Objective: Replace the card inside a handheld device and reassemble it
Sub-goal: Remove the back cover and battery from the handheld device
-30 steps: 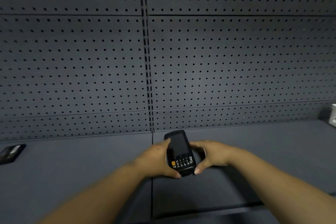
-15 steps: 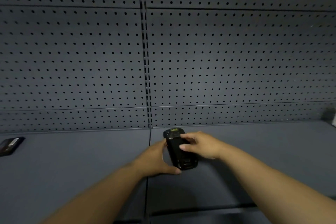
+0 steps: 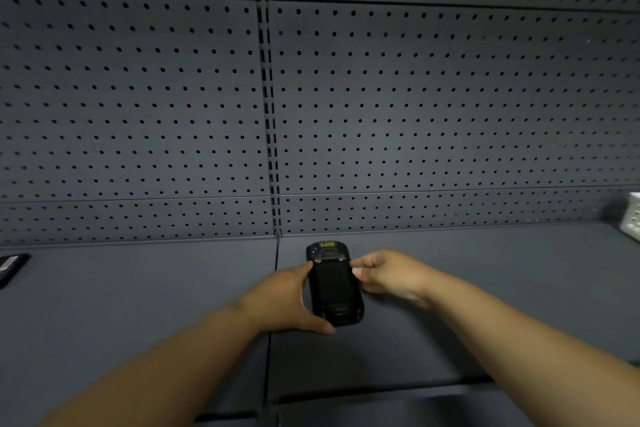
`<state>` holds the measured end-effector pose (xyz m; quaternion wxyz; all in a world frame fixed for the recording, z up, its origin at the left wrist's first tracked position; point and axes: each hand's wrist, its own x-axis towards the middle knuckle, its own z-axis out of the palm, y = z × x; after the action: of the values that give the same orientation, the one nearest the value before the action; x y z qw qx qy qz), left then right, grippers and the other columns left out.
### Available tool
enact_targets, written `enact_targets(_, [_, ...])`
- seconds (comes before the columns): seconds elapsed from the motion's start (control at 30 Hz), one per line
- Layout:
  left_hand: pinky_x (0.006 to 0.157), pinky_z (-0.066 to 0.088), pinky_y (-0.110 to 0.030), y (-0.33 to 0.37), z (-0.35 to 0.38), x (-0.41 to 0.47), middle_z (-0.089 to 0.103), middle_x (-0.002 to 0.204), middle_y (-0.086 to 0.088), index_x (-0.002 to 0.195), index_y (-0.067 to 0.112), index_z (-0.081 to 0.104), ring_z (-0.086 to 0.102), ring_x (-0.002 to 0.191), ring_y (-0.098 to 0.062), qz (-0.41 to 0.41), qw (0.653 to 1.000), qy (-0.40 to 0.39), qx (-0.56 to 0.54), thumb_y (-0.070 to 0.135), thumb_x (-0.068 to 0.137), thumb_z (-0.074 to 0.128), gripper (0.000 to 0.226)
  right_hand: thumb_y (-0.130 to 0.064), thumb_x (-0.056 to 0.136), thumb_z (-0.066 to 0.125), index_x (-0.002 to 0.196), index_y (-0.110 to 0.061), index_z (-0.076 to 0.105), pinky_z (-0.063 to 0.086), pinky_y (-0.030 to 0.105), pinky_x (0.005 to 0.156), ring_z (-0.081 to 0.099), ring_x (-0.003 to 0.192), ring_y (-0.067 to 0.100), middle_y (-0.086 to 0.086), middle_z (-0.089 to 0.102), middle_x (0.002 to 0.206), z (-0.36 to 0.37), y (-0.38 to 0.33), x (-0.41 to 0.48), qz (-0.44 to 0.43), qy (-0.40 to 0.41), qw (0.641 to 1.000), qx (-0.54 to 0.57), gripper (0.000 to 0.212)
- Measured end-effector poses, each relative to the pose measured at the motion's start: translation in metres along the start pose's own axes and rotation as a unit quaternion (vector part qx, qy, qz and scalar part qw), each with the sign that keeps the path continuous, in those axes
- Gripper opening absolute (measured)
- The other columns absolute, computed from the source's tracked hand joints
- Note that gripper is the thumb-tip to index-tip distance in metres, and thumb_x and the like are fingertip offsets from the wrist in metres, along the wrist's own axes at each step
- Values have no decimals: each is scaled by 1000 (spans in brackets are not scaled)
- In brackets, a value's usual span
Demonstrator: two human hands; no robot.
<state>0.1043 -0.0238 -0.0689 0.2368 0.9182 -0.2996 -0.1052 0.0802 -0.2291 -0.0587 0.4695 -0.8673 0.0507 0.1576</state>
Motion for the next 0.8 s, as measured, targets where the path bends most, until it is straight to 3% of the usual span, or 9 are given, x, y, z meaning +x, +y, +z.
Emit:
enact_targets(0.1, [98,42,-23,0,-4,1,55,134,3,137,27,35,53,118,-13,4,1000,-10,23,56,53,80,99,-14,97,48,128,-3,56,50,20,87,61,101,16,13,66,114,-9,-6,-5,-1,-23,999,-23,34])
enact_targets(0.17, [101,43,-27,0,-6,2,55,134,2,137,26,35,53,118,-13,8,999,-16,33,57,54,79,99,-21,95,51,131,-6,53,48,29,96,60,106,17,11,65,121,-14,-12,0,-22,12,986,-164,39])
enact_targets(0.27, [101,44,-26,2,-7,3,56,133,2,135,27,37,53,117,-14,12,999,-18,43,56,55,79,95,-29,95,49,135,-14,50,39,34,107,51,127,25,9,56,138,-14,-18,11,-62,66,932,-350,42])
enact_targets(0.43, [100,42,-24,2,-8,2,55,135,4,136,28,37,52,119,-13,5,999,-9,42,56,54,80,96,-26,96,46,121,-11,63,46,33,93,58,114,31,14,66,122,-12,-20,25,-101,71,907,-403,33])
enact_targets(0.53, [103,42,-26,0,-7,3,53,138,4,137,27,35,51,121,-13,-8,999,-16,44,60,51,79,102,-24,96,46,111,-7,67,40,27,79,61,105,31,15,70,111,-13,-24,28,-116,75,892,-430,30])
enact_targets(0.63, [105,41,-28,1,-7,3,51,139,3,138,26,34,50,123,-14,-15,999,-17,48,60,52,79,103,-26,97,46,109,-8,67,45,30,81,62,102,32,16,70,107,-15,-30,32,-118,60,868,-479,30])
enact_targets(0.8, [103,40,-25,4,-8,1,52,138,3,138,26,34,50,123,-15,-16,998,-23,50,54,56,80,98,-20,96,44,105,-5,65,38,29,66,55,77,27,15,61,91,-14,-36,32,-123,43,816,-563,27])
